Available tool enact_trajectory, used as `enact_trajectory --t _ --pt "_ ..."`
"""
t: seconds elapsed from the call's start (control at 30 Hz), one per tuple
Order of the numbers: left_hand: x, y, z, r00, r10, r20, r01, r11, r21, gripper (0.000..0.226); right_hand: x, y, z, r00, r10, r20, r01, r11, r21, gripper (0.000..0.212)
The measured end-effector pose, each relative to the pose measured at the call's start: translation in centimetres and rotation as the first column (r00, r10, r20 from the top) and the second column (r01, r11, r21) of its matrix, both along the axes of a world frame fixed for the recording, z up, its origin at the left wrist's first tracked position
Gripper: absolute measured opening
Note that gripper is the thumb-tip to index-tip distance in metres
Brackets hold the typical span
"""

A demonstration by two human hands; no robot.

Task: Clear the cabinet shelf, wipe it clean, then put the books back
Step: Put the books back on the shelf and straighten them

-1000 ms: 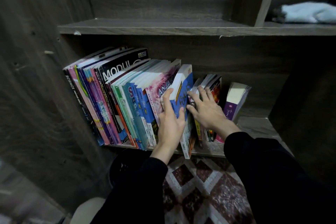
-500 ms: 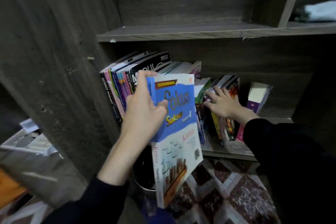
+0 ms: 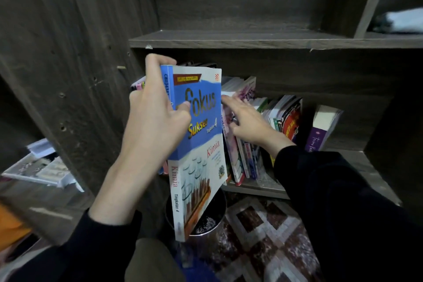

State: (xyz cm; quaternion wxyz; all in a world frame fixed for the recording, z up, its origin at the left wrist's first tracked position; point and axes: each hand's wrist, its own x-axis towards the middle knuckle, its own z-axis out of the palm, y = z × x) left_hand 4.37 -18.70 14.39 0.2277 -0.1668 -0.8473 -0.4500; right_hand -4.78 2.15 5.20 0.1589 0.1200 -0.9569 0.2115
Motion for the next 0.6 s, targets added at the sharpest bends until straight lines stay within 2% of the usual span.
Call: enact_trajectory --t 0.1,0.23,0.33,0.6 --pt "0.3 0.2 0.1 1.0 -0.005 -0.006 0.005 1.0 0.005 0.046 0.4 0.6 -0.6 0.999 -0.022 -0.031 0.023 0.999 0.027 0.078" --pt "0.3 0.5 0.2 1.0 -0.016 -0.017 0.016 1.0 -0.011 0.047 1.5 2.0 -1.1 0.99 -0.061 -0.129 0.064 0.998 0.015 0.064" --pt "0.3 0.9 0.4 1.0 -0.02 -0.024 0.02 1.0 -0.013 0.047 2.0 3.4 -1.2 0.98 -0.064 -0.188 0.079 0.994 0.072 0.059" --pt "0.5 2.8 0.8 0.997 -0.06 -0.047 0.057 0.997 -0.049 0.046 2.5 4.7 -1.3 0.985 -0.049 -0.165 0.064 0.994 0.089 0.059"
